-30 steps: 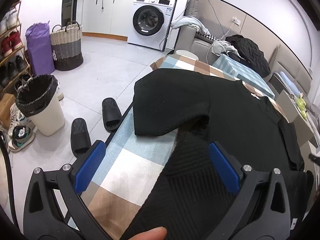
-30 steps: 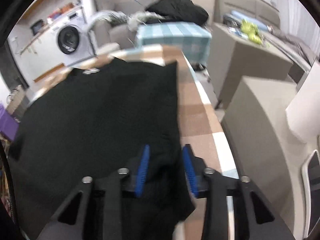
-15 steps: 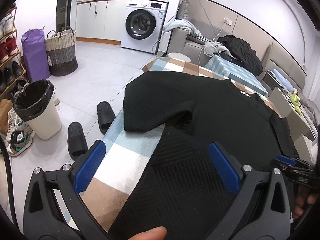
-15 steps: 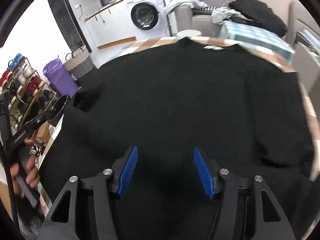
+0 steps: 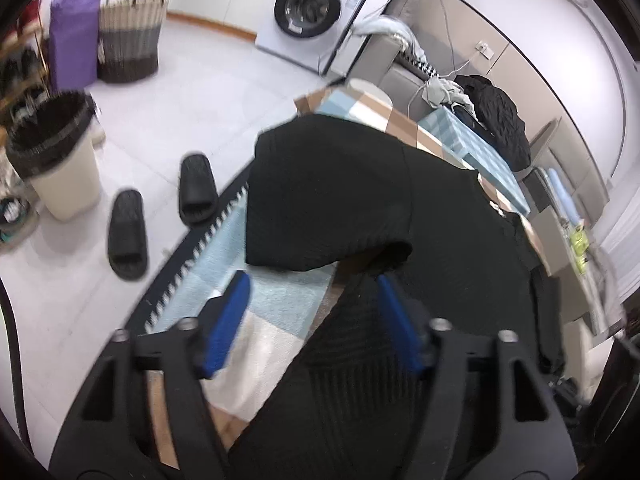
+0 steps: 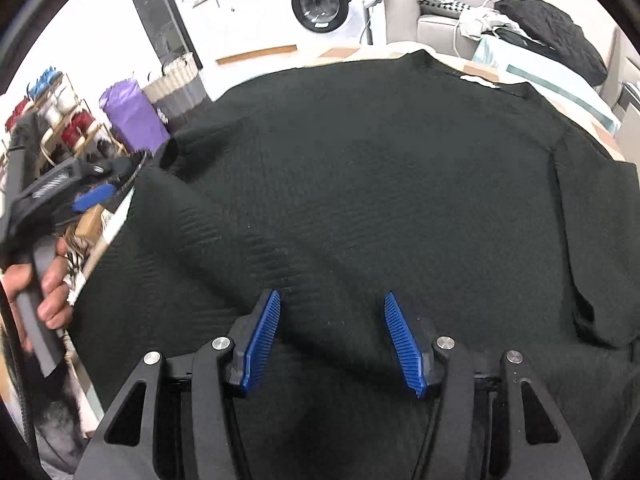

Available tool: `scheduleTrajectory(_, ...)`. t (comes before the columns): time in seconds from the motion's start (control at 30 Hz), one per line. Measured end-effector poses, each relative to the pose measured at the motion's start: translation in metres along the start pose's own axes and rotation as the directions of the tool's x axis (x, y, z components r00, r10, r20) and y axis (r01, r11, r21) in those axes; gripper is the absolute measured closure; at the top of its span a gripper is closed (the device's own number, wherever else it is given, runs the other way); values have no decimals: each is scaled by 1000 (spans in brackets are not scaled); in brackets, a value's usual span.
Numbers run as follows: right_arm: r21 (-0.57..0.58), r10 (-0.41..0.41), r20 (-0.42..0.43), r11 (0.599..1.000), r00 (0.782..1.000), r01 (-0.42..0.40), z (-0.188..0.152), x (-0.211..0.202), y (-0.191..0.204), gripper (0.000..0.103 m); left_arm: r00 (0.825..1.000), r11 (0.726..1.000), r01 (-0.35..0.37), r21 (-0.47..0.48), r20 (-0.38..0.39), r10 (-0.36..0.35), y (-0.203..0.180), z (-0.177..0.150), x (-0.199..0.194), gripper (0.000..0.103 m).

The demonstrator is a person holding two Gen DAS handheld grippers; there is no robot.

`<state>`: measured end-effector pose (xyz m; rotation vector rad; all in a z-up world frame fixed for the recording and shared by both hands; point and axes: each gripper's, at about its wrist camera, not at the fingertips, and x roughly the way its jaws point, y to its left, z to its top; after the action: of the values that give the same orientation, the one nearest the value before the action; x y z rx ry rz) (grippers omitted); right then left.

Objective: Fold small clothes

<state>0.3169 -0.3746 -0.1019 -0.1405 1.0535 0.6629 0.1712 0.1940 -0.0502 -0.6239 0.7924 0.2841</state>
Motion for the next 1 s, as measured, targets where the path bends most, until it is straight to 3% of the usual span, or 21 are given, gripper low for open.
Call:
scheduleTrajectory(0.07,25,8,25,1000,1000,-9,0,-9,-5,46,999,998,38,-51,-20,-39,6,5,11,46)
scheduleTrajectory(0.2,45,1,62,999,998,-3,-3,-25,-8,46,999,994,-12,-105,-47,7,14,9,27,46)
scheduleTrajectory(0.4,75,-11,82,997,997,5,-6,-34,-16,46,999,989,-47,-138,-5,47,23,17,39,47)
scheduleTrajectory(0.43,80,-11,84,997,996,4,-7,-35,-18,46,998,989,-58,-138,4,59,23,19,43,49)
scheduleTrajectory(0.53,89,-15,89,996,996,7,-9,-37,-21,46,995,986,-100,-132,16,103,23,25,52,73)
scheduleTrajectory(0.57,92,-18,89,996,996,9,-10,-38,-23,46,993,985,-113,-128,16,116,23,27,55,88)
scheduleTrajectory(0.6,98,-22,89,995,996,13,-11,-39,-25,46,991,985,-128,-116,16,131,22,28,58,92)
scheduleTrajectory(0.83,143,-47,101,989,994,33,-18,-47,-37,46,978,985,-170,-43,114,174,6,39,46,99)
scheduleTrajectory(1.0,190,-66,109,981,992,44,-25,-56,-47,46,958,983,-168,72,249,146,-40,59,21,99)
